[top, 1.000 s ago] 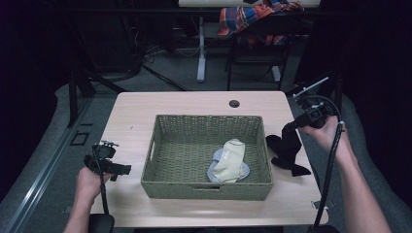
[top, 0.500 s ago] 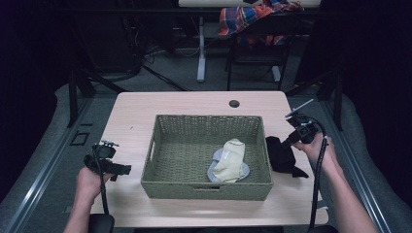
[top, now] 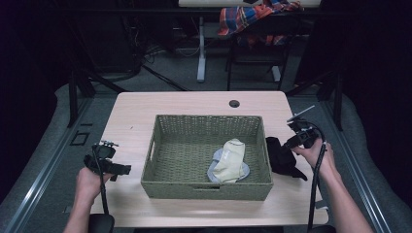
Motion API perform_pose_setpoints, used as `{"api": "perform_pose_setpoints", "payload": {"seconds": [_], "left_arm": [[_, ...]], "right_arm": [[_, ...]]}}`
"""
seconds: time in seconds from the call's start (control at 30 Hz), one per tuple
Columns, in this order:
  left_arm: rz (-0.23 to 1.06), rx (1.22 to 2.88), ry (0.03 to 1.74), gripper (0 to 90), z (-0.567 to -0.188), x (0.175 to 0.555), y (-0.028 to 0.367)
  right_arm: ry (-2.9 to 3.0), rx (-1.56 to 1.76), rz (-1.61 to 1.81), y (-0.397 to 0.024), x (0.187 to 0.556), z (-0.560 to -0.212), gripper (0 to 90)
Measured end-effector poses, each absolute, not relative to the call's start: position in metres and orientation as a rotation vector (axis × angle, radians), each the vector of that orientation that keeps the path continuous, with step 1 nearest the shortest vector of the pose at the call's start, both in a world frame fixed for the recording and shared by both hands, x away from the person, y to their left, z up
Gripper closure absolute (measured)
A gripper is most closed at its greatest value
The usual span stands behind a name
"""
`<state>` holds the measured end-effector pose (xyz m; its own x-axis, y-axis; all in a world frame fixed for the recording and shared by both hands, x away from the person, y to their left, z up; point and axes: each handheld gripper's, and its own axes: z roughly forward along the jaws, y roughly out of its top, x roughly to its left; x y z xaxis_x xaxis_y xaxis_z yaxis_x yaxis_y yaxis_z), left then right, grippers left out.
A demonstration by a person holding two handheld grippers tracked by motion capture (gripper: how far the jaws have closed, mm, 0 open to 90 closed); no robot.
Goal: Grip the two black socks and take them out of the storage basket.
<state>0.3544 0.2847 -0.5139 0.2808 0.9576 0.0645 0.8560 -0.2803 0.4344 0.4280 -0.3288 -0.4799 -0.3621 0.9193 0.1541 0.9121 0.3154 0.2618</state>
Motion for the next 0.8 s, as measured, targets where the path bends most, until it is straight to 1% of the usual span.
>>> {"api": "perform_pose_setpoints", "payload": {"seconds": [0.03,0.1,0.23,0.27,0.3,0.37,0.53,0.8], "left_arm": [[0.454,2.241,1.652,0.2,-0.514,0.354,0.285],[0.454,2.241,1.653,0.2,-0.514,0.355,0.285],[0.452,2.241,1.653,0.2,-0.514,0.355,0.285],[0.452,2.241,1.653,0.2,-0.514,0.355,0.285],[0.453,2.241,1.652,0.2,-0.514,0.355,0.285],[0.452,2.241,1.652,0.2,-0.514,0.355,0.285],[0.45,2.241,1.654,0.2,-0.513,0.355,0.285],[0.446,2.241,1.65,0.2,-0.513,0.355,0.285]], "right_arm": [[2.529,1.761,0.478,-0.329,0.428,-0.48,47.5],[2.504,1.757,0.502,-0.331,0.421,-0.469,35.9],[2.489,1.731,0.555,-0.336,0.408,-0.453,22.9],[2.489,1.731,0.555,-0.336,0.408,-0.453,22.9],[2.484,1.717,0.569,-0.338,0.399,-0.446,17.2],[2.472,1.706,0.599,-0.339,0.39,-0.441,14.5],[2.472,1.686,0.607,-0.342,0.37,-0.435,12.4],[2.457,1.7,0.672,-0.35,0.347,-0.445,10.3]]}}
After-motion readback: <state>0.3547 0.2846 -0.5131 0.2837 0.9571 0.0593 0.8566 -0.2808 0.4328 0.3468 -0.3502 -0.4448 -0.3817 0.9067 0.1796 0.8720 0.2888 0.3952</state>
